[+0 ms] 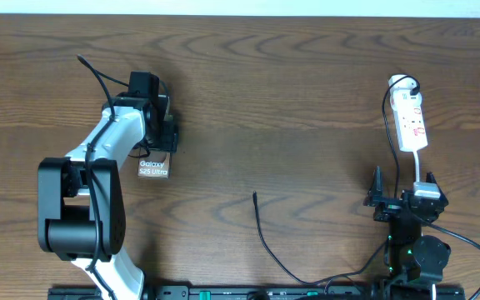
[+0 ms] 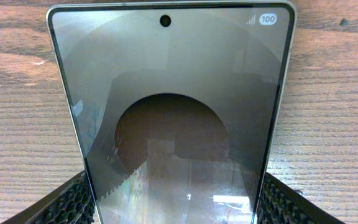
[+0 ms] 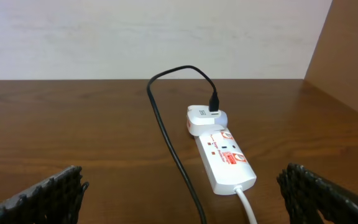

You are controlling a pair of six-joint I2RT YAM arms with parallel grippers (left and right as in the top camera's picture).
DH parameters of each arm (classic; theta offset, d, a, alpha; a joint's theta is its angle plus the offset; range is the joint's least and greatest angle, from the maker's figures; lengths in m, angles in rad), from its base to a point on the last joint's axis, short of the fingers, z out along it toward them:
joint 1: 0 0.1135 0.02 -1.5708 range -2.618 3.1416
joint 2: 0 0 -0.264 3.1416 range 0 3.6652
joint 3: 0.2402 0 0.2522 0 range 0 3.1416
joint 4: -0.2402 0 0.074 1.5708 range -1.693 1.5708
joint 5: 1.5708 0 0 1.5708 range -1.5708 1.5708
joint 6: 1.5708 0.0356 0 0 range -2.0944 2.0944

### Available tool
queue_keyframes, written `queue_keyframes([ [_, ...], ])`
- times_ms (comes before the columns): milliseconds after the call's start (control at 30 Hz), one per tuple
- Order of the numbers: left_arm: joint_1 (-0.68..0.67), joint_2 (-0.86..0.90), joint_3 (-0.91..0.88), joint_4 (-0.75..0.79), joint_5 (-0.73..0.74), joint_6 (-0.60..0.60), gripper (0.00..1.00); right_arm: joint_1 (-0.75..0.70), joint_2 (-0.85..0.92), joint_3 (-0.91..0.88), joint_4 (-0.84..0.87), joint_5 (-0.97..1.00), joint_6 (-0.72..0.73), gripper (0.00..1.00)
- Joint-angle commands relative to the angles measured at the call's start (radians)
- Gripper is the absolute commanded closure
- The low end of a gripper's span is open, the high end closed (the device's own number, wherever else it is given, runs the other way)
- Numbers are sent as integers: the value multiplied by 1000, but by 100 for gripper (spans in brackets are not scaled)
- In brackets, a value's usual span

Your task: Plug charger to phone and switch on socket

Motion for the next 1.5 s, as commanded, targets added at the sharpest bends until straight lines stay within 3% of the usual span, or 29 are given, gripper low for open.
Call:
queue_keyframes([
  [0,2,0,-1,9,-8,-3,93,-5,-6,-2,-5,5,10,1],
  [300,2,2,-1,13,56,-8,93,-5,-6,-2,-5,5,10,1],
  [1467,2,143,-1,28,55,-9,93,-5,-6,-2,-5,5,10,1],
])
